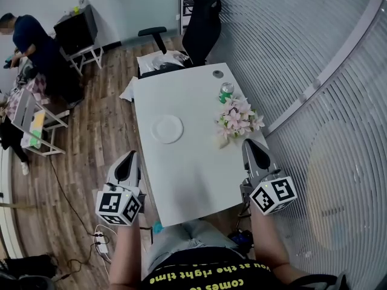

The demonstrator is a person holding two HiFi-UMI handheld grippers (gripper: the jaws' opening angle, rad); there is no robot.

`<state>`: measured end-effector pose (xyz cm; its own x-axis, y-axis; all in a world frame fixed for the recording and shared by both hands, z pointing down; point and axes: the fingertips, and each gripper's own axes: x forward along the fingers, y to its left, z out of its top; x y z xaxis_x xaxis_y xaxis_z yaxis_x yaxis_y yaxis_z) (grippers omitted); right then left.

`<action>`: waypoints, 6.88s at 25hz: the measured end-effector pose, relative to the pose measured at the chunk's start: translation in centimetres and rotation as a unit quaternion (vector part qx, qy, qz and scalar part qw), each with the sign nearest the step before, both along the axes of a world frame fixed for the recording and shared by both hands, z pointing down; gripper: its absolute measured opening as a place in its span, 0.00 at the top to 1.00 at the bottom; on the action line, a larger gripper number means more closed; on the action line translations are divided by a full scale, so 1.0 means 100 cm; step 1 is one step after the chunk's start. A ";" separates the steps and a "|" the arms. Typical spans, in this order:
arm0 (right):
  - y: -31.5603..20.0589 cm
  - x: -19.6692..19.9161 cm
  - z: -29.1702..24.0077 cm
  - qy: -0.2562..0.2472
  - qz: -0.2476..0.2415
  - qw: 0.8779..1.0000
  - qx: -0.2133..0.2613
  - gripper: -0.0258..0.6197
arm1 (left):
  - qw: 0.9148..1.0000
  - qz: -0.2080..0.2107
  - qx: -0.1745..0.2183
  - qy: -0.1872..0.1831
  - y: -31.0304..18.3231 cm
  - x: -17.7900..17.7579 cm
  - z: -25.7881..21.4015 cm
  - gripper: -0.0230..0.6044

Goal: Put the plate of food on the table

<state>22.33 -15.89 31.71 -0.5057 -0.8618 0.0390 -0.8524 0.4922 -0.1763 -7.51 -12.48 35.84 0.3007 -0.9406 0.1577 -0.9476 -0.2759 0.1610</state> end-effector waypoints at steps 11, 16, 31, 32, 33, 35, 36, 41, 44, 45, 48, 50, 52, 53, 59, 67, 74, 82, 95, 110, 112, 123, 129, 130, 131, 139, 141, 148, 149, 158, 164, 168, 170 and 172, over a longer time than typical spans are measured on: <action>-0.014 -0.006 0.013 0.007 -0.002 1.000 -0.014 0.96 | 1.000 -0.001 -0.010 0.002 -0.011 -0.006 0.007 0.96; -0.021 -0.008 0.021 0.011 0.006 1.000 -0.024 0.96 | 1.000 0.007 -0.017 0.002 -0.021 -0.009 0.012 0.96; -0.054 -0.009 0.052 0.027 0.037 0.998 -0.051 0.96 | 0.999 0.032 -0.021 0.006 -0.064 -0.011 0.030 0.96; -0.056 -0.008 0.054 0.028 0.038 0.997 -0.052 0.96 | 0.999 0.031 -0.022 0.007 -0.066 -0.012 0.032 0.96; -0.057 -0.008 0.055 0.030 0.039 0.997 -0.054 0.96 | 0.999 0.030 -0.024 0.008 -0.067 -0.013 0.033 0.96; -0.061 -0.008 0.057 0.033 0.041 0.997 -0.057 0.96 | 0.999 0.030 -0.028 0.008 -0.070 -0.014 0.036 0.96; -0.063 -0.008 0.059 0.035 0.041 0.997 -0.058 0.96 | 0.999 0.030 -0.030 0.007 -0.072 -0.015 0.038 0.96; -0.074 -0.006 0.076 0.046 0.036 0.996 -0.070 0.95 | 0.999 0.030 -0.037 0.003 -0.080 -0.012 0.050 0.96; -0.078 -0.007 0.092 0.053 0.029 0.995 -0.084 0.95 | 0.999 0.030 -0.042 0.005 -0.084 -0.011 0.057 0.96; -0.080 -0.008 0.098 0.055 0.026 0.994 -0.090 0.95 | 0.999 0.030 -0.043 0.006 -0.086 -0.011 0.059 0.96; -0.085 -0.008 0.116 0.061 0.023 0.992 -0.104 0.93 | 0.998 0.030 -0.049 0.007 -0.091 -0.008 0.065 0.96; -0.089 -0.009 0.129 0.067 0.021 0.991 -0.114 0.92 | 0.998 0.030 -0.052 0.008 -0.094 -0.006 0.070 0.96; -0.091 -0.010 0.143 0.071 0.016 0.989 -0.127 0.90 | 0.998 0.030 -0.054 0.008 -0.095 -0.004 0.074 0.96; -0.092 -0.011 0.150 0.068 0.013 0.989 -0.134 0.89 | 0.998 0.031 -0.055 0.008 -0.095 -0.003 0.076 0.96; -0.097 -0.019 0.181 0.054 -0.005 0.984 -0.167 0.78 | 0.998 0.031 -0.063 0.007 -0.096 -0.004 0.085 0.96; -0.108 -0.017 0.237 0.084 -0.010 0.976 -0.201 0.71 | 0.997 0.026 -0.071 0.010 -0.099 0.000 0.099 0.96; -0.120 -0.014 0.261 0.117 -0.003 0.972 -0.204 0.61 | 0.997 0.017 -0.076 0.007 -0.098 -0.008 0.102 0.96; -0.126 -0.016 0.296 0.167 -0.011 0.963 -0.212 0.52 | 0.996 0.014 -0.085 0.008 -0.093 -0.011 0.114 0.96; -0.137 -0.020 0.316 0.196 -0.017 0.955 -0.221 0.47 | 0.996 0.012 -0.090 0.005 -0.095 -0.016 0.116 0.96; -0.139 -0.022 0.320 0.232 0.000 0.944 -0.234 0.46 | 0.996 0.014 -0.091 0.007 -0.099 -0.023 0.118 0.96; -0.137 -0.022 0.316 0.227 0.000 0.947 -0.228 0.46 | 0.996 0.012 -0.091 0.006 -0.099 -0.023 0.118 0.96; -0.127 -0.024 0.304 0.187 -0.012 0.958 -0.218 0.46 | 0.997 0.008 -0.083 0.004 -0.099 -0.012 0.121 0.96; -0.122 -0.034 0.299 0.174 -0.023 0.961 -0.212 0.46 | 0.997 0.008 -0.079 0.003 -0.100 -0.011 0.120 0.96; -0.121 -0.036 0.297 0.173 -0.024 0.962 -0.210 0.46 | 0.997 0.008 -0.078 0.003 -0.100 -0.010 0.120 0.96; -0.121 -0.037 0.295 0.171 -0.026 0.963 -0.208 0.46 | 0.997 0.008 -0.077 0.003 -0.099 -0.010 0.119 0.96; -0.119 -0.053 0.267 0.139 -0.031 0.972 -0.186 0.46 | 0.997 0.005 -0.073 0.003 -0.098 -0.016 0.112 0.96; -0.117 -0.059 0.251 0.133 -0.033 0.974 -0.181 0.46 | 0.997 0.005 -0.071 0.006 -0.096 -0.020 0.104 0.96; -0.111 -0.058 0.229 0.095 -0.042 0.983 -0.151 0.46 | 0.998 0.008 -0.061 -0.004 -0.090 -0.009 0.104 0.96; -0.111 -0.057 0.225 0.092 -0.044 0.984 -0.145 0.46 | 0.998 0.009 -0.060 -0.005 -0.089 -0.007 0.104 0.96; -0.098 -0.082 0.148 0.083 -0.059 0.991 -0.091 0.46 | 0.999 0.010 -0.036 -0.002 -0.071 -0.020 0.067 0.96; -0.097 -0.097 0.108 0.087 -0.057 0.992 -0.069 0.46 | 1.000 0.008 -0.013 -0.002 -0.066 -0.037 0.037 0.96; -0.091 -0.103 0.085 0.088 -0.052 0.993 -0.058 0.46 | 1.000 0.007 -0.004 -0.002 -0.059 -0.046 0.020 0.96; -0.092 -0.101 0.076 0.086 -0.050 0.994 -0.049 0.46 | 1.000 0.007 0.002 -0.004 -0.059 -0.045 0.015 0.96; -0.094 -0.100 0.067 0.084 -0.048 0.994 -0.041 0.46 | 1.000 0.006 0.007 -0.004 -0.060 -0.045 0.010 0.96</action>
